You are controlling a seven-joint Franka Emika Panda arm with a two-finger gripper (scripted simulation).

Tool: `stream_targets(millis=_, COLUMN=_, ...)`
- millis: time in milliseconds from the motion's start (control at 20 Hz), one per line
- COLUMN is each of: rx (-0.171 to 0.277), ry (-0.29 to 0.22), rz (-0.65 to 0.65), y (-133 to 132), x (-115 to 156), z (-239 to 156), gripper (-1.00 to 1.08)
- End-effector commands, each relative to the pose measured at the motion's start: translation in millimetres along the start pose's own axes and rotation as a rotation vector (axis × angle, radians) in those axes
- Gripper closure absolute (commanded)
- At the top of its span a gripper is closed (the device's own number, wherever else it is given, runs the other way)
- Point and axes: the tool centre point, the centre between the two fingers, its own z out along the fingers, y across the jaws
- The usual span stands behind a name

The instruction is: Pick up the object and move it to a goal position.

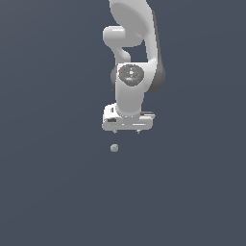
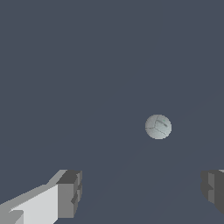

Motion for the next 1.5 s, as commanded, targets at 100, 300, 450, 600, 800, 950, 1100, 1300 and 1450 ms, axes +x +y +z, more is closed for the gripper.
stream_targets(millis=100, rx=0.003, ry=0.003, rz=0.001, y=-1.4, x=1.0, z=-1.3, gripper=-0.92)
stream_targets(millis=300, rx=0.023, ry=0.028, rz=0.004, y=-12.4, x=8.3, z=-11.9, gripper=-0.92)
stream_targets(millis=450, rx=0.034, ry=0.042, rz=-0.002, y=-20.2, x=11.7, z=-20.0, gripper=-0.92)
stream_targets(millis=600, rx=0.034, ry=0.042, rz=-0.005, y=-21.0, x=11.5, z=-20.9, gripper=-0.92)
stream_targets(millis=800, rx=0.034, ry=0.041, rz=0.023, y=-14.3, x=12.8, z=-12.5, gripper=-0.92)
stream_targets(millis=950, rx=0.035, ry=0.043, rz=0.069, y=-4.5, x=15.2, z=-0.1, gripper=-0.92)
stream_targets(millis=1100, rx=0.035, ry=0.045, rz=0.137, y=10.8, x=17.5, z=18.7, gripper=-0.92)
stream_targets(millis=1300, rx=0.033, ry=0.048, rz=0.244, y=35.6, x=19.2, z=48.5, gripper=-0.92)
stream_targets(millis=1450, rx=0.029, ry=0.05, rz=0.301, y=49.1, x=19.0, z=64.4, gripper=-0.92)
